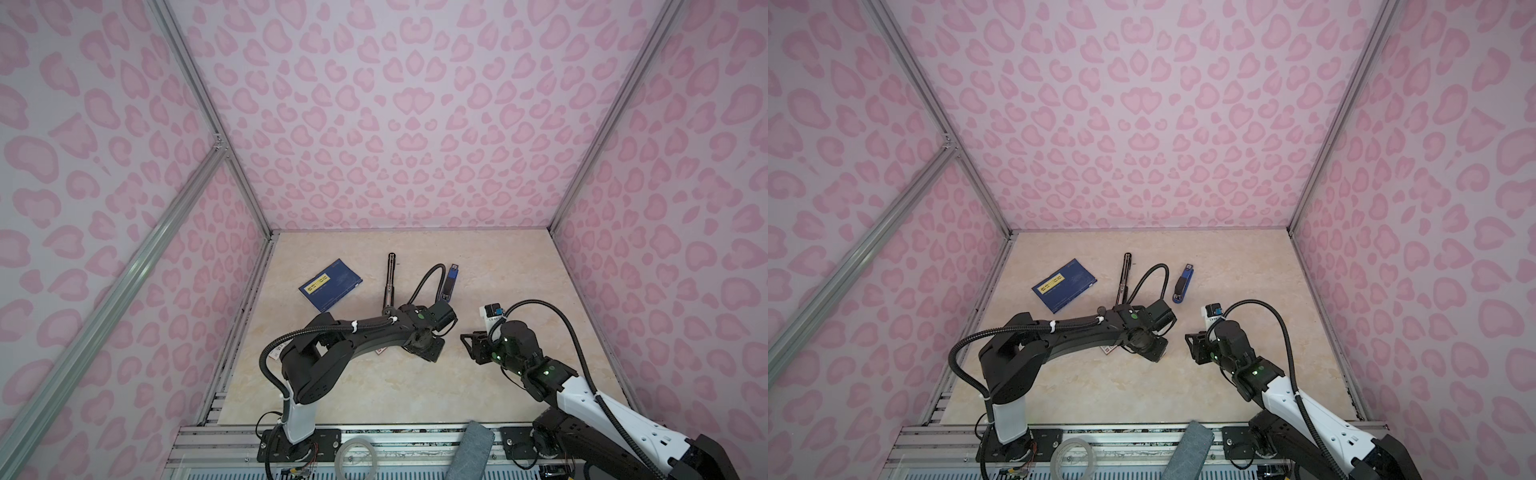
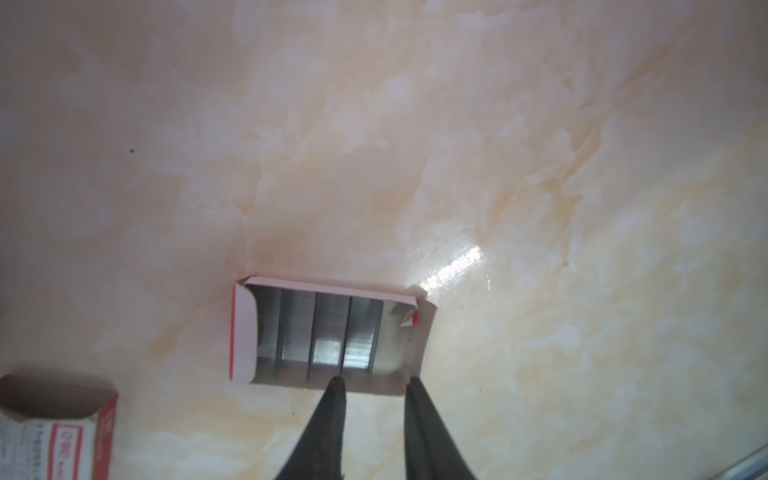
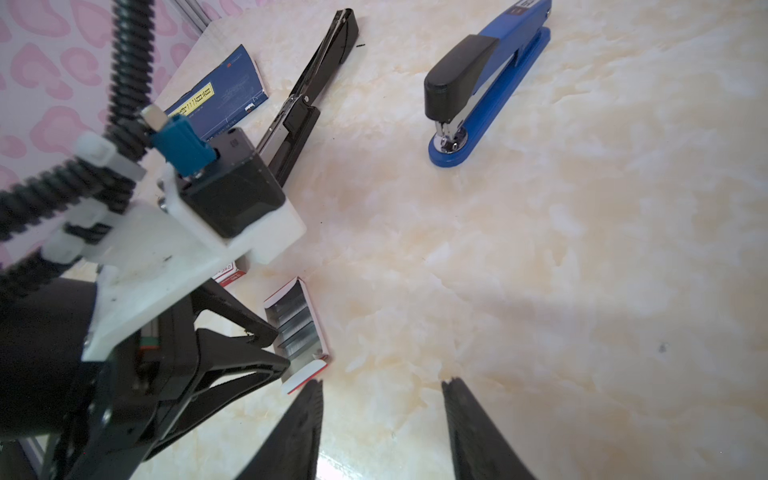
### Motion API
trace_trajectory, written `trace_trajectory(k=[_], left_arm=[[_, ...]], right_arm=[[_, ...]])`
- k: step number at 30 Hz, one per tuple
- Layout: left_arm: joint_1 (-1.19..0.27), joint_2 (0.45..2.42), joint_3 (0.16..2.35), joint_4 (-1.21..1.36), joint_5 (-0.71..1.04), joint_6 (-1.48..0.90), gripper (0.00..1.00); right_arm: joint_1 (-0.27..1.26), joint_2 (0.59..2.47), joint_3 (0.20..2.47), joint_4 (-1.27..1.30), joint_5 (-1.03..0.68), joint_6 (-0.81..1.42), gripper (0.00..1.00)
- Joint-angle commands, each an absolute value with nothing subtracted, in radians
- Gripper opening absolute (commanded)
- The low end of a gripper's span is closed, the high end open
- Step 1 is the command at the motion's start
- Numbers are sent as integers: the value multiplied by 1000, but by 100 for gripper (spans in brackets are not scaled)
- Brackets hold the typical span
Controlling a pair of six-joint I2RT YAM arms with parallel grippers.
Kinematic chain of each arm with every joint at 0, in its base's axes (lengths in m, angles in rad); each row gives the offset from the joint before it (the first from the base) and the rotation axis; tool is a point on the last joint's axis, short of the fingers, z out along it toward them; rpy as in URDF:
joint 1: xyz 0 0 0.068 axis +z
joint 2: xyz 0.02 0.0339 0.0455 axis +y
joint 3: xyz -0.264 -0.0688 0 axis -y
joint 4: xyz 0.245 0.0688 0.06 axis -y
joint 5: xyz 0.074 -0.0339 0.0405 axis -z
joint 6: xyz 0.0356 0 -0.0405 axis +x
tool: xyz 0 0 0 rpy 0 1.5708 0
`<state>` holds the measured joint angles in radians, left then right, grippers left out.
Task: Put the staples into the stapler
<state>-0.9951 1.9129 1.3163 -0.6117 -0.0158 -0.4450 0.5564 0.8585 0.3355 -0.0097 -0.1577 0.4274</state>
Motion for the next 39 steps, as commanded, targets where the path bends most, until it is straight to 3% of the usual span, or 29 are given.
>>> trace_trajectory(k=[1,25,39], left_arm=[[-1000,1931,1335,-640,-46,-430,28],[-1031,2009,1411,-696,-115,-410,27],[-1035,2011,1414,-705,-120,-408,15]], right_arm=[[557,848,327,-5,-150,436,50],[521,757,295,-40,-161,449,50],[514,745,286,-34,-167,457,50]])
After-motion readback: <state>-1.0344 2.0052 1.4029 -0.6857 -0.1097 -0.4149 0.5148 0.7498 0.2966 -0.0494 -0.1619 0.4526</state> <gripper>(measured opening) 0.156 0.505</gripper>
